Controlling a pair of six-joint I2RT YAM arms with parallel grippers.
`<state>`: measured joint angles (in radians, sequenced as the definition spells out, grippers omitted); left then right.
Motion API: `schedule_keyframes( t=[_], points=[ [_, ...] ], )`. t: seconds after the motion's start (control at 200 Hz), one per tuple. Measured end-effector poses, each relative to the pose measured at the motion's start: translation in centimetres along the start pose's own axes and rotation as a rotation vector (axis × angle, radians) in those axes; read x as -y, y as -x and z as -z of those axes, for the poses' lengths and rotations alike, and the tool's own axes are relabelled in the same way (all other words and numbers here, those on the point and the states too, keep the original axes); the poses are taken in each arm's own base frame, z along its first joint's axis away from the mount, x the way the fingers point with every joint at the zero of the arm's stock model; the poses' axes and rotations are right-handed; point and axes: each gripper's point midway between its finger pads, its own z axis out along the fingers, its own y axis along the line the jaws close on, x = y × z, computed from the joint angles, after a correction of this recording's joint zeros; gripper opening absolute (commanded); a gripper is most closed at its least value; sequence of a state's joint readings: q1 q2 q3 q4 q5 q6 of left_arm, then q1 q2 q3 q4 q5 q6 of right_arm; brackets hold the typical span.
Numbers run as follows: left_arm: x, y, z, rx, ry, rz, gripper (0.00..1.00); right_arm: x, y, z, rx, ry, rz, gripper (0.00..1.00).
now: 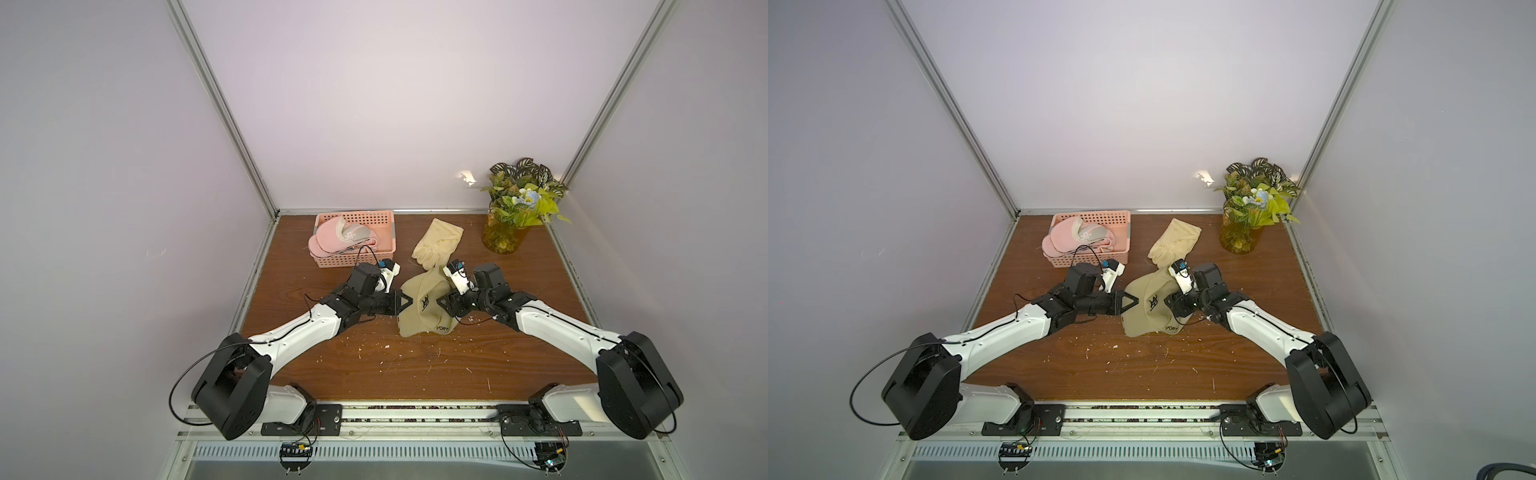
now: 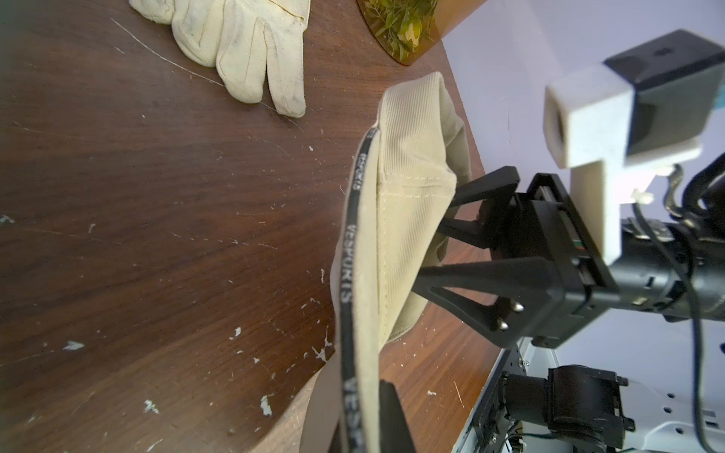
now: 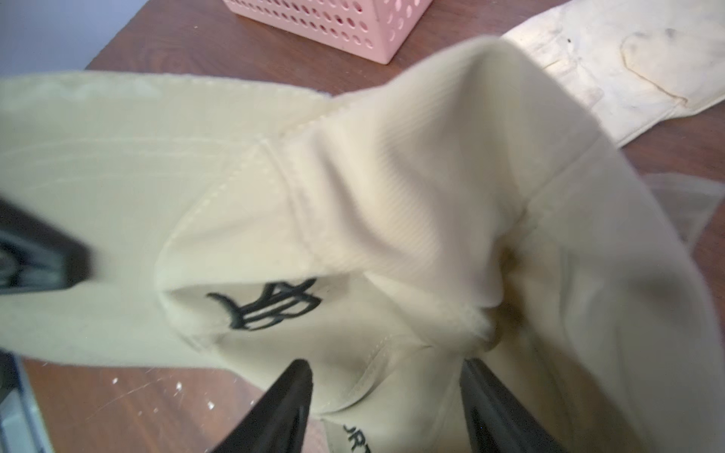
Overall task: Turn the baseball cap inside out
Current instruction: Turn over the baseball cap.
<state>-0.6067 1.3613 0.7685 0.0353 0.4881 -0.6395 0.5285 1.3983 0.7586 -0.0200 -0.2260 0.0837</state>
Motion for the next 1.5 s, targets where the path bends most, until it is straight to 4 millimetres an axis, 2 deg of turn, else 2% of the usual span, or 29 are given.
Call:
schedule_keyframes(
  t=[0.165,0.495,0.6,0.666,0.711,0.806,1.036,1.186,1.316,1.501],
  points=[
    [-0.1,0.0,-0.1,-0.003,0.0,-0.009,0.0,1.1,-0.7,-1.6,-0.019,-0.041,-0.008,0.69],
    [-0.1,0.1,-0.4,-0.012,-0.002,-0.032,0.0,1.8,0.6,-3.0,0.041,-0.062,0.021,0.71],
    [-0.1,0.1,-0.4,-0.013,-0.002,-0.038,0.0,1.6,0.4,-3.6,0.039,-0.043,0.042,0.63],
    [-0.1,0.1,-0.5,-0.013,-0.001,-0.04,0.0,1.3,0.1,-3.9,0.031,-0.021,0.06,0.48],
    [-0.1,0.1,-0.5,-0.014,0.0,-0.041,0.0,1.1,0.0,-4.1,0.025,-0.002,0.072,0.32],
    [-0.3,0.1,-0.6,-0.014,0.011,-0.041,0.0,0.2,-0.2,-4.3,0.01,0.059,0.085,0.17],
    [-2.7,1.0,0.0,0.008,0.075,0.003,0.0,-2.7,-1.1,-3.9,-0.075,0.257,0.109,0.06],
    [-4.6,1.6,0.7,0.018,0.105,0.025,0.0,-4.3,-0.9,-2.9,-0.082,0.359,0.121,0.04],
    [-4.7,1.8,1.1,0.016,0.089,0.006,0.0,-4.1,0.4,-1.3,-0.029,0.399,0.096,0.02],
    [-2.5,2.2,1.5,0.031,-0.002,-0.073,0.0,-2.2,1.2,0.8,0.056,0.388,0.002,0.04]
  ],
)
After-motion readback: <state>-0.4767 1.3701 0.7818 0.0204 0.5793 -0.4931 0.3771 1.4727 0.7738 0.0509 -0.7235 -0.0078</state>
